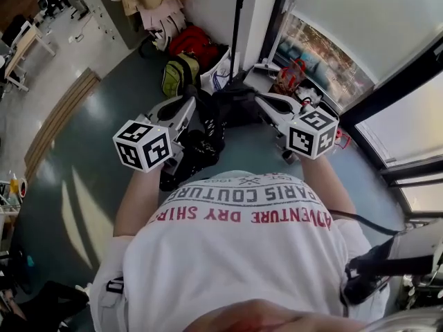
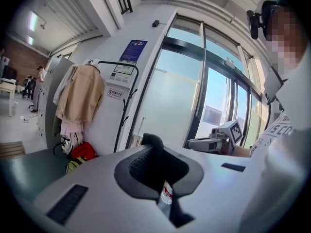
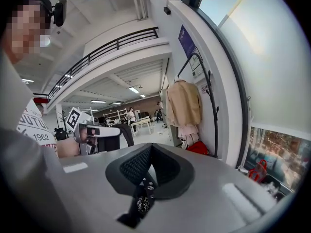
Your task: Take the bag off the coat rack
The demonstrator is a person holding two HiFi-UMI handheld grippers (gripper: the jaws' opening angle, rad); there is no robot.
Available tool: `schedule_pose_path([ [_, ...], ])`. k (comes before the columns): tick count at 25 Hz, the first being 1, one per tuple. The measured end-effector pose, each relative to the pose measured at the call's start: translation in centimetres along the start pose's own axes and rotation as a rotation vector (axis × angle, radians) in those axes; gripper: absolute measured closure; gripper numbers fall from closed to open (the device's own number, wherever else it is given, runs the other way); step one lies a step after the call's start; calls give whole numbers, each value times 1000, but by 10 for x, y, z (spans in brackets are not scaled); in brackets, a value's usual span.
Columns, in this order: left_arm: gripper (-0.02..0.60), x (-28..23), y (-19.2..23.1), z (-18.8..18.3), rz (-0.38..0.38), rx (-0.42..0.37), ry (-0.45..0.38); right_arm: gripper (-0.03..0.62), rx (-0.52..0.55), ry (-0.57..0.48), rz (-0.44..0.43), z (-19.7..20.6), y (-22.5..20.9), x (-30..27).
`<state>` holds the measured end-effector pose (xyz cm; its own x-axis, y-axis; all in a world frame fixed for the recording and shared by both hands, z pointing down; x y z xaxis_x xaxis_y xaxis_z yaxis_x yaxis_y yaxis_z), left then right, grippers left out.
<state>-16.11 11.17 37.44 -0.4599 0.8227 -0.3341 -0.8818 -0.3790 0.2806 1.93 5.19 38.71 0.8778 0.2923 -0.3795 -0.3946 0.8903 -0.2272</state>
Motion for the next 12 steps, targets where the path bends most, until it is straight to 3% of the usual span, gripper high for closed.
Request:
schedule_pose_path([
  [12, 577, 33, -82, 29, -69, 51, 0, 592, -27, 15, -33, 48, 43, 81],
])
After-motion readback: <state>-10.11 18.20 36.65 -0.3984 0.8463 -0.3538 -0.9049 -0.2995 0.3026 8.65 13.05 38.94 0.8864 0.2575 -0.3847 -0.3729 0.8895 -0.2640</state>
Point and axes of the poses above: the fingertips, and each gripper's own axes: x backward along the fingers, y to its left, z out of its underside, the point moved 3 cm from there along x, backward along the fingers, and after that the axes turned 9 degrees about y, right-handed, at the moved point
